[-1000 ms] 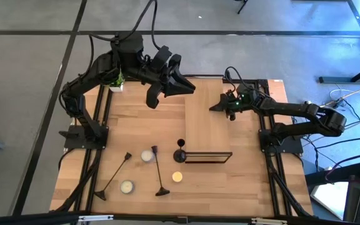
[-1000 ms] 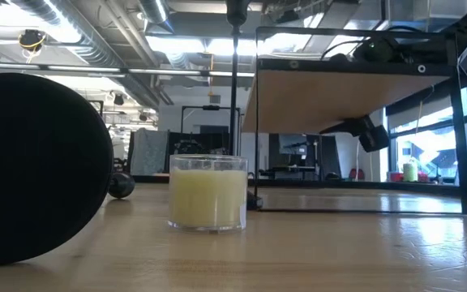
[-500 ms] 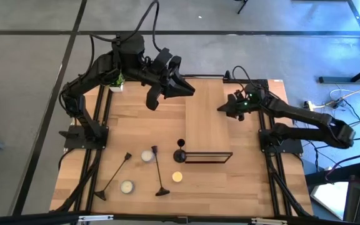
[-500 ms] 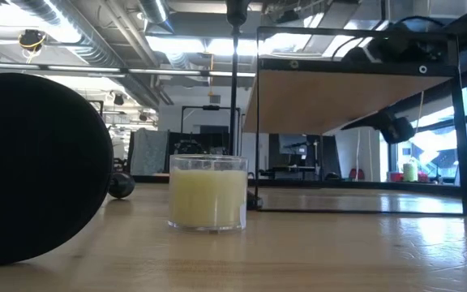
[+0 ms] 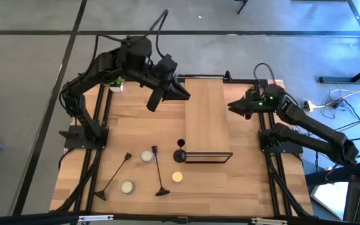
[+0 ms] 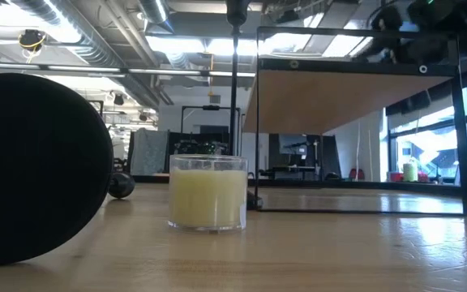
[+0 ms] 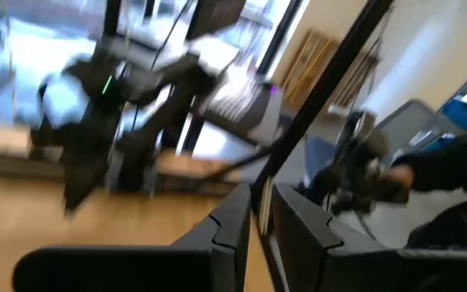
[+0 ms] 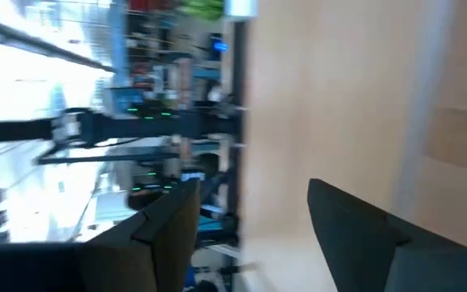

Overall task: Pick & Place candle stick holders
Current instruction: Prepare the shelf to begin the demonstration

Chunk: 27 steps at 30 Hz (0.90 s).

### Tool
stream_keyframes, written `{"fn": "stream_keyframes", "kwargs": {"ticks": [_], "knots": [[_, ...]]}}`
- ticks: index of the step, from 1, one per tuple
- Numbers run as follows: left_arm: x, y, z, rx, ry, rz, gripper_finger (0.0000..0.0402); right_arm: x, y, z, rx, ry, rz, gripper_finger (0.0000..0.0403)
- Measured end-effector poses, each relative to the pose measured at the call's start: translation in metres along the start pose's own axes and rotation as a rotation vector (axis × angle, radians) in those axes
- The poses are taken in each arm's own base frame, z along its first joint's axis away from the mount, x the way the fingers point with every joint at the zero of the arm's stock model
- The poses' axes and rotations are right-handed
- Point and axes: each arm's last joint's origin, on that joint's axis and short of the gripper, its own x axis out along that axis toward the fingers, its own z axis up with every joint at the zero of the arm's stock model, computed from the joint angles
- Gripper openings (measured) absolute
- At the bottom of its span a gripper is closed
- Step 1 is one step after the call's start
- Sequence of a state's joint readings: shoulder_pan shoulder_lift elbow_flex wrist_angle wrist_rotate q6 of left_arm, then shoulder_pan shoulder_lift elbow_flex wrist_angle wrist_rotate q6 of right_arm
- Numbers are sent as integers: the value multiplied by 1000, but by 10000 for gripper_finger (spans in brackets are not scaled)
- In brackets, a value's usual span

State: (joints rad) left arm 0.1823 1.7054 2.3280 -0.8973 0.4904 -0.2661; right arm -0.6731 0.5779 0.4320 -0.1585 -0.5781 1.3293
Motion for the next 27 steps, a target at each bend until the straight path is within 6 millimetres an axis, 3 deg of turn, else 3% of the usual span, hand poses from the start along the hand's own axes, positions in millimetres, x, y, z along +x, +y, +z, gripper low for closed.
{"fn": "stream_keyframes", "kwargs": {"ticks": [6, 15, 21, 27], "knots": [[-1, 4, -12, -32, 116, 41, 47, -16, 22, -5, -113, -46, 204, 232], [8, -20, -30, -33, 250, -35, 47, -35, 63, -21, -375, -25, 621, 232], [15, -48, -51, -83, 403, -62, 49, -38, 75, -40, -460, 97, 783, 232], [25, -98, -72, -30, 456, -49, 44, -29, 87, -61, -531, 161, 820, 227]]}}
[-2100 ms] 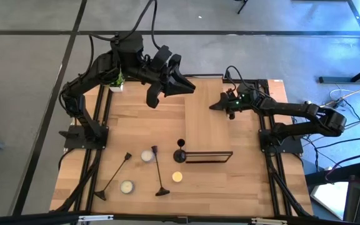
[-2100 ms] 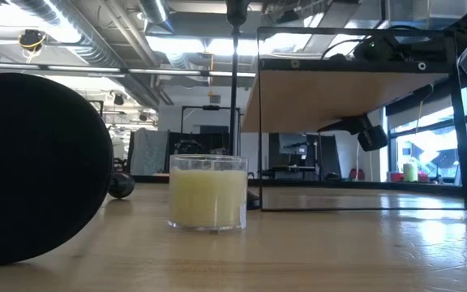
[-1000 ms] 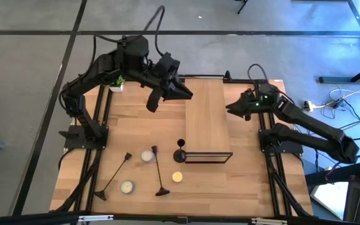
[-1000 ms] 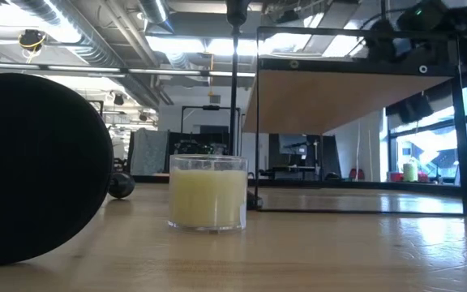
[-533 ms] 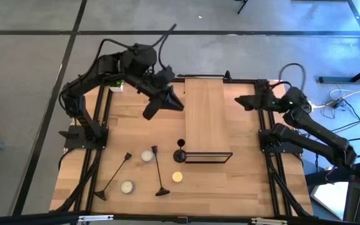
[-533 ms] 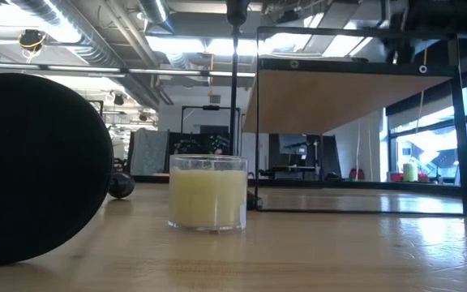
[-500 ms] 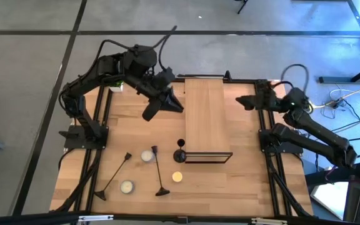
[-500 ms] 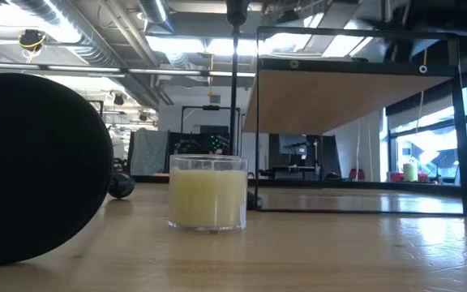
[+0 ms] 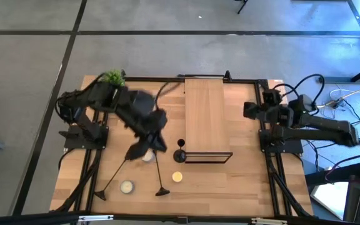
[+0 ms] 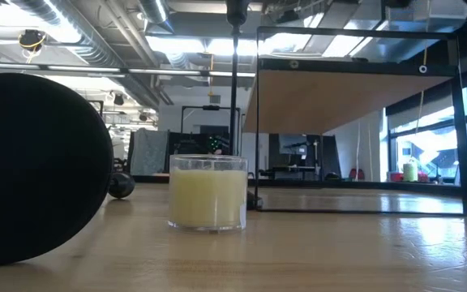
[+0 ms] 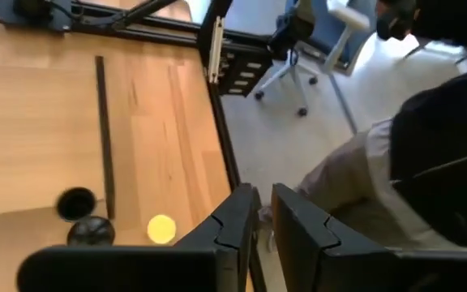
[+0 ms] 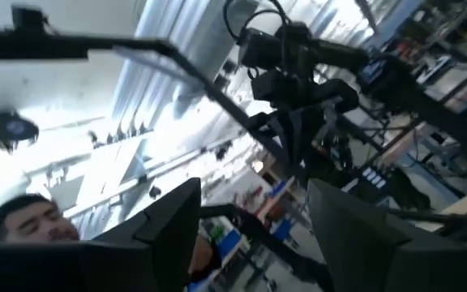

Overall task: Pick & Place candle stick holders
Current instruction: Prepare the shelf to begin the demonstration

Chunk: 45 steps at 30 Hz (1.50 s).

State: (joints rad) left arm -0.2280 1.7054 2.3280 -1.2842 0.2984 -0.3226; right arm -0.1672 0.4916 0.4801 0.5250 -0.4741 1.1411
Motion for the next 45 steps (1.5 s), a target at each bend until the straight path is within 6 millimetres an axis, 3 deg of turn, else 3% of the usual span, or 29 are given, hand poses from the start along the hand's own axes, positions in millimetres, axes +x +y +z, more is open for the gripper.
{"fn": "stream_keyframes", "kwargs": {"ticks": [7, 15, 26, 35, 45], "knots": [[21, -47, -20, 44, -29, 176, 34, 46, 3, -19, 31, 207, -164, 195], [46, -77, -36, 37, -64, 311, 31, 98, 5, -49, 45, 432, -423, 132], [63, -84, -43, 51, -35, 345, 31, 148, 16, -91, 5, 657, -606, 10], [61, -81, -48, 34, -35, 456, 23, 172, -5, -140, 16, 871, -802, 2], [61, -84, -50, 52, -34, 452, 6, 181, -15, -151, -151, 1029, -1178, 1]]}}
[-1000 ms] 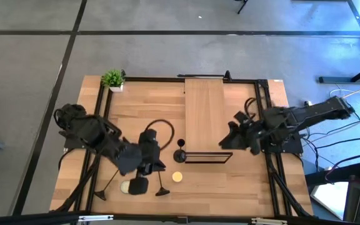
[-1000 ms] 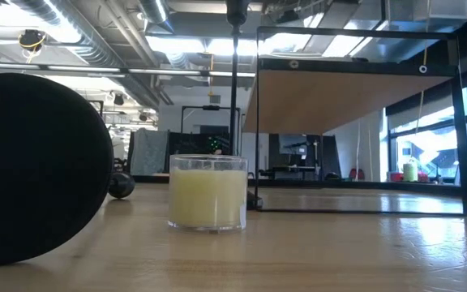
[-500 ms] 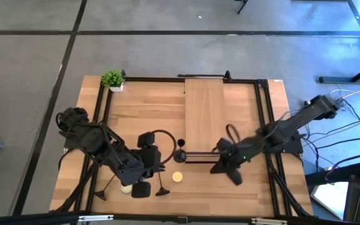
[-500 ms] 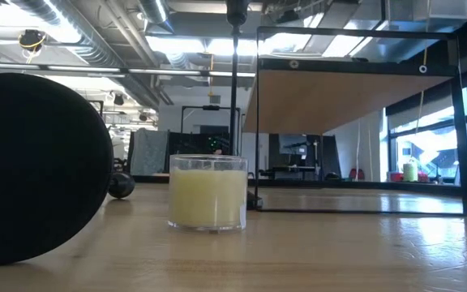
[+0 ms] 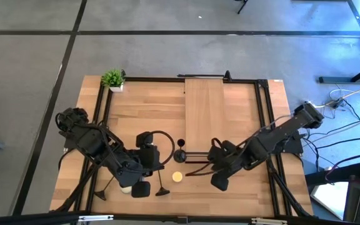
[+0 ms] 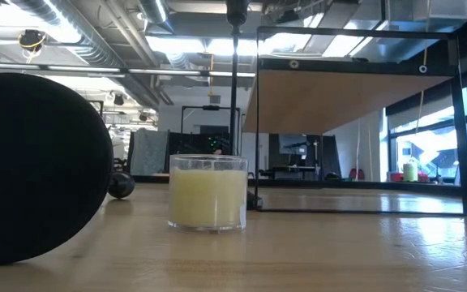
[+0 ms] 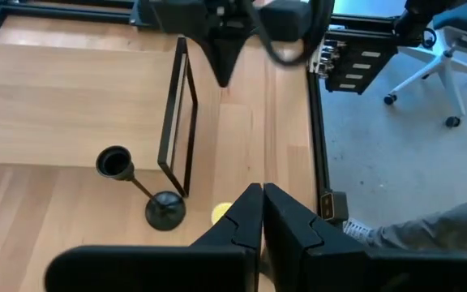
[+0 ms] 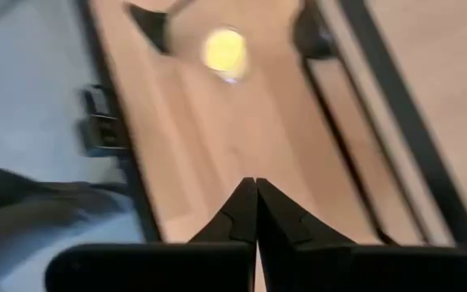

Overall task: Pick & Place candle stick holders
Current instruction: Prepare the shelf to begin the demonstration

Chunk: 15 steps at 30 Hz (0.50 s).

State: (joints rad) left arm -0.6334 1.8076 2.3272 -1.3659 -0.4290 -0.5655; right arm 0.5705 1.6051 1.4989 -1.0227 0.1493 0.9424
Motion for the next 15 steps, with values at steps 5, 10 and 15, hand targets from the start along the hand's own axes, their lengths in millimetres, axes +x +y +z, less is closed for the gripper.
{"fn": "stream_keyframes", "kwargs": {"ticks": [5, 10, 15], "knots": [[0, 0, 0, -1, 0, 0, 2, 11, 3, 4, -7, 29, -49, 1], [0, 0, 0, -5, 0, -1, 3, 20, -2, 11, 15, 36, -84, 0], [0, 0, 0, -5, 0, -1, 1, 22, -14, 22, 57, 36, -126, 0]]}}
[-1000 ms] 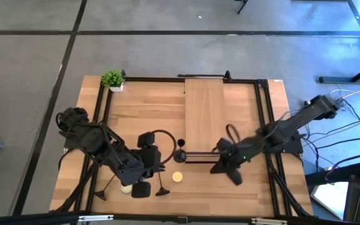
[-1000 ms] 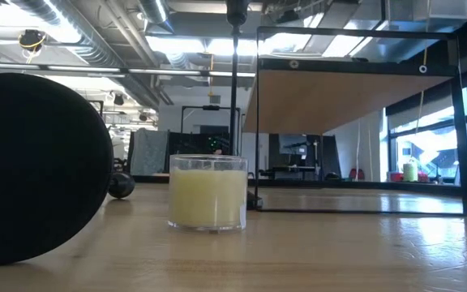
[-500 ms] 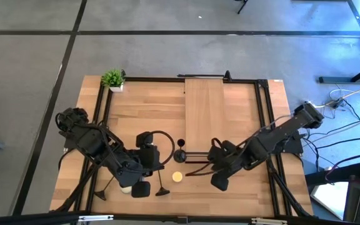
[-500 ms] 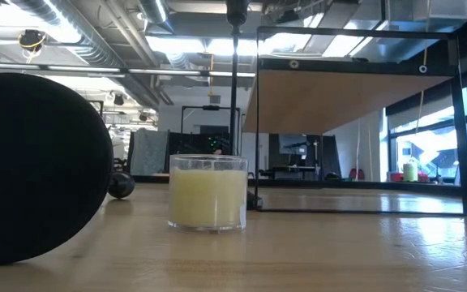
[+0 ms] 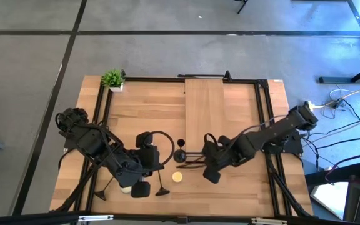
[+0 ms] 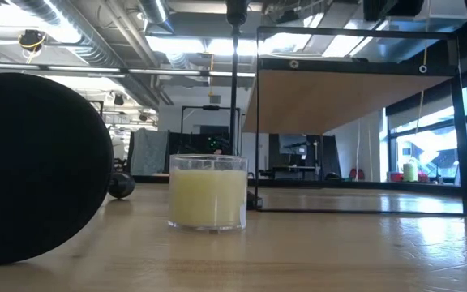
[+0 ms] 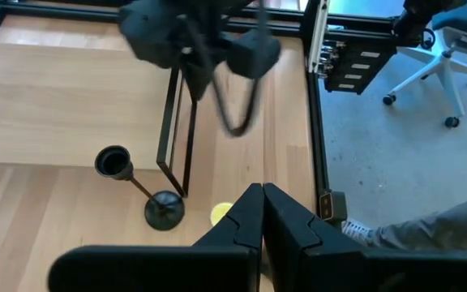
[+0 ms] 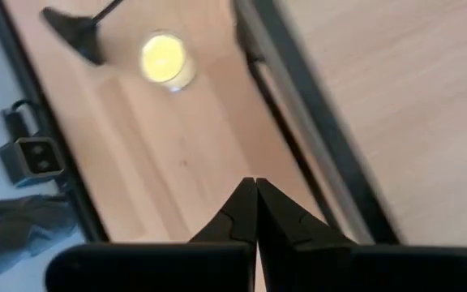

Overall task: Pick & Place candle stick holders
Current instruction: Prepare the shelf to begin the demonstration

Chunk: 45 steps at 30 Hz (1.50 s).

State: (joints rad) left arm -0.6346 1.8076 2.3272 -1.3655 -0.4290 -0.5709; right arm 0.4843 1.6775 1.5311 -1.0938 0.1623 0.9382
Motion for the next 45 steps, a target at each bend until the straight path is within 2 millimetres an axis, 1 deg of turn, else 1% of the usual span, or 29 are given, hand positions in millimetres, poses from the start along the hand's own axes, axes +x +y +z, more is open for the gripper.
{"fn": "stream_keyframes", "kwargs": {"ticks": [7, 15, 20, 35, 45], "knots": [[-1, -2, -1, 6, -9, 9, 5, 2, -15, 11, 28, 14, -68, 0], [-4, -7, -4, 12, -23, 14, 3, 4, -25, 21, 38, -40, -124, 0], [-6, -9, -6, 9, -28, 16, 4, 5, -31, 28, 50, -45, -137, 0], [-6, -10, -6, 11, -30, 18, 2, 6, -43, 38, 62, -71, -188, 0], [-7, -11, -7, 14, -33, 21, 2, 7, -46, 41, 67, -68, -195, 0]]}}
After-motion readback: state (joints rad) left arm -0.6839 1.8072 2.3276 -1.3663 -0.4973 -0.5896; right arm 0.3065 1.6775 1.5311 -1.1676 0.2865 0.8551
